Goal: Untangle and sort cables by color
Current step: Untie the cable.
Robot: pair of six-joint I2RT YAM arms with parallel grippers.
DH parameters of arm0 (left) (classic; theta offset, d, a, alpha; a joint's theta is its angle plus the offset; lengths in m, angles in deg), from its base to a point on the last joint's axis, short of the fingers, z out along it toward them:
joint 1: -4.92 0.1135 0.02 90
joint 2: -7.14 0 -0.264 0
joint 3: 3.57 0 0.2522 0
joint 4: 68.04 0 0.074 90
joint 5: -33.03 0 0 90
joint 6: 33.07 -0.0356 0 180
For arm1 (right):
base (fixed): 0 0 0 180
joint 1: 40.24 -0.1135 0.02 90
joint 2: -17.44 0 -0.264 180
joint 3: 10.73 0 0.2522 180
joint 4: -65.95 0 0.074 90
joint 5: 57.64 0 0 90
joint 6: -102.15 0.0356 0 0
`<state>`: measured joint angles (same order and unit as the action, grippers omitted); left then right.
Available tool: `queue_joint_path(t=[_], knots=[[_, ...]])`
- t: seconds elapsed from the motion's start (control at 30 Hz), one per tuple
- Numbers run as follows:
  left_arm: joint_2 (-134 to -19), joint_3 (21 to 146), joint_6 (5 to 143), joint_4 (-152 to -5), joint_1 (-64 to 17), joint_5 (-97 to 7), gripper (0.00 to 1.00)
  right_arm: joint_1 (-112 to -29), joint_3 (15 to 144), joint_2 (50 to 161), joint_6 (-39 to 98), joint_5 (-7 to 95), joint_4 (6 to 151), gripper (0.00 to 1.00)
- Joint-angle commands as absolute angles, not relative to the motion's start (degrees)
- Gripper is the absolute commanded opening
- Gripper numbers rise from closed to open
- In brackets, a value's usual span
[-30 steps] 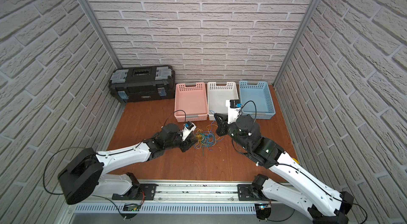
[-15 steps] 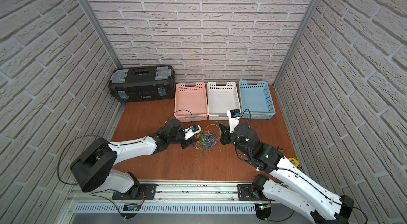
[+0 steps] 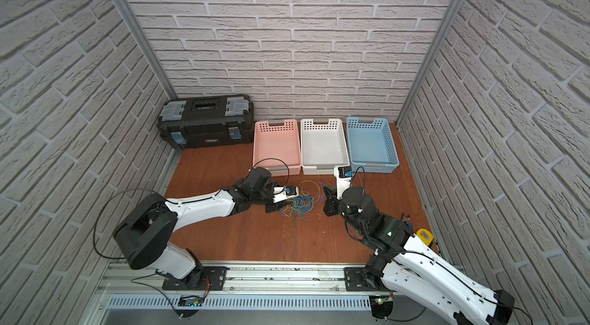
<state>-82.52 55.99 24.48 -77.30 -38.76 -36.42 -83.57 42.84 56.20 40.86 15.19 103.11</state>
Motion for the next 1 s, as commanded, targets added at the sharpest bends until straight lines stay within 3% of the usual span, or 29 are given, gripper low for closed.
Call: queue_joint_path(t=[0.0, 0.23, 0.3, 0.37, 0.47, 0.97], knots=[[-84.2, 58.2, 20.5, -80.1, -38.9, -37.7, 0.42, -83.4, 42.6, 54.9, 41.1, 13.4, 102.3, 0.03], [-85.7, 58.9, 19.3, -80.1, -38.0, -36.8, 0.45, -83.4, 42.6, 54.3, 40.6, 13.2, 102.2, 0.03], [-85.9, 59.2, 18.8, -80.9, -37.8, -36.0, 0.4, -83.4, 42.6, 54.5, 40.6, 13.1, 102.5, 0.03], [-85.7, 58.9, 18.9, -81.0, -37.4, -35.4, 0.28, -83.4, 42.6, 54.5, 40.6, 12.7, 102.6, 0.03], [-85.1, 57.4, 19.7, -79.7, -37.2, -36.1, 0.0, -83.4, 42.9, 54.1, 40.8, 12.1, 102.5, 0.03], [-82.5, 48.9, 27.5, -71.2, -36.0, -43.4, 0.0, -83.4, 48.3, 41.7, 40.4, 0.5, 101.9, 0.03]])
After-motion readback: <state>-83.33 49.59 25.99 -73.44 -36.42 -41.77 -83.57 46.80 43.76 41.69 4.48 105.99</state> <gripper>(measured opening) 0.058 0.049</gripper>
